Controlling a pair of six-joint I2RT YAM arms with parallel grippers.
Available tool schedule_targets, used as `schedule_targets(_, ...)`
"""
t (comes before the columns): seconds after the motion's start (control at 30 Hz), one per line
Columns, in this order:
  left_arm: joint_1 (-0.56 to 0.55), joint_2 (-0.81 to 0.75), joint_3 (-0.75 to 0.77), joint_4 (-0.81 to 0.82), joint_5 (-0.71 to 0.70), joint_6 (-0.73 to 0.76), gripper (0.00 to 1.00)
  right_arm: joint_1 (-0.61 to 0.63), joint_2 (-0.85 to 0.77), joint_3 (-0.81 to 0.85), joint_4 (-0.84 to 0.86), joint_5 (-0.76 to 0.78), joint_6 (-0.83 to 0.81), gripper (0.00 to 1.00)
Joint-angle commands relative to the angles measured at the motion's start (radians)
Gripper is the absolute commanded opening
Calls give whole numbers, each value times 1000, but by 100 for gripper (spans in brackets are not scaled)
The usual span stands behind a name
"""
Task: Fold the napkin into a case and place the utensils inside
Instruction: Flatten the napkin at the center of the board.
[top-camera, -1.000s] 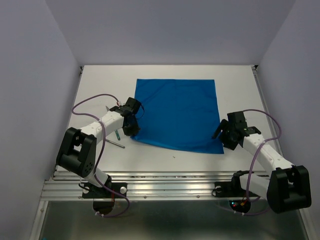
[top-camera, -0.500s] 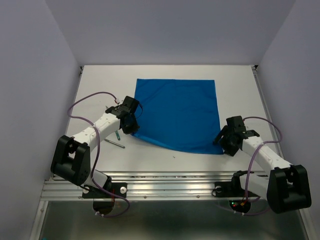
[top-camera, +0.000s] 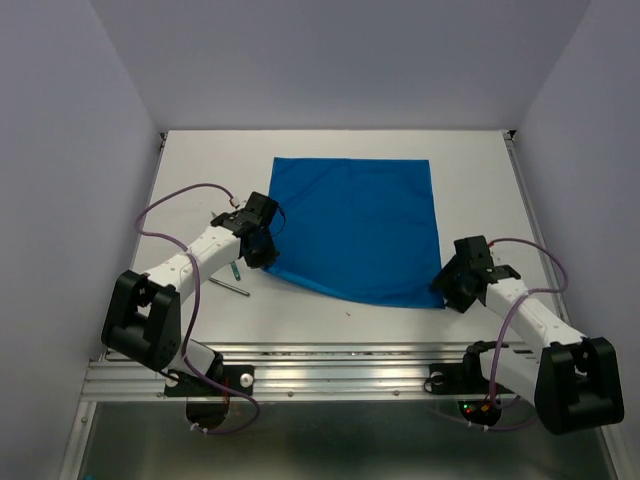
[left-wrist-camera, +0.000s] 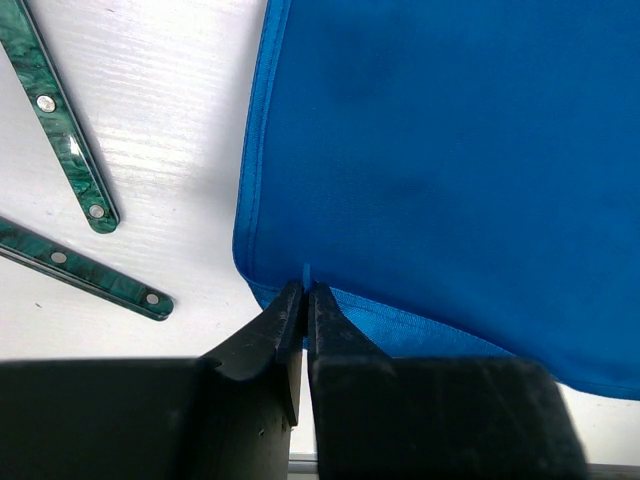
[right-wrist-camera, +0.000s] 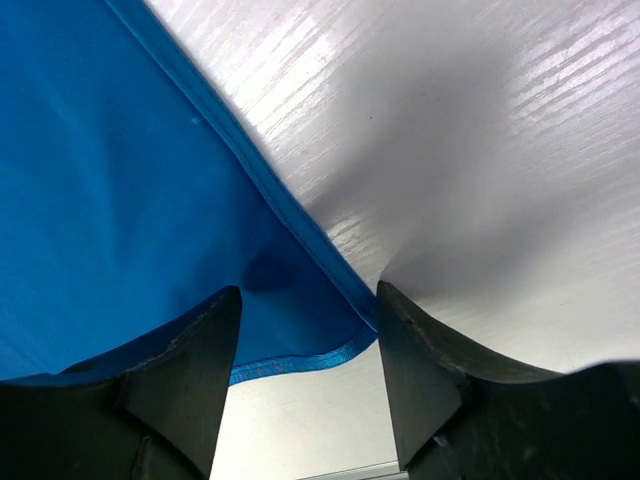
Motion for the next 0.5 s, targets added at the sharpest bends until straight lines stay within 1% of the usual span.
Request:
schedule_targets(0.0,-4,-9,19,6,-13,5,0,-3,-40,-23,-59,26,33,66)
schedule_targets(0.07,-4,-6,21,8,-16,2,0,-3,-59,-19,-88,45,37,68)
schedule_targets(0.27,-4,4,42,-1,-22,15,0,-3,-16,33,-170,60,56,67)
schedule_targets(0.33,-4,5,47,-1,-24,16,0,-3,-27,35,-167,68,54,65)
schedule_targets(0.43,-4,8,48,-1,-24,18,0,-3,-33,23,-145,57,53,59)
schedule_targets(0.47,-4,10,48,0,-21,19,0,-3,-31,12,-130,54,50,56)
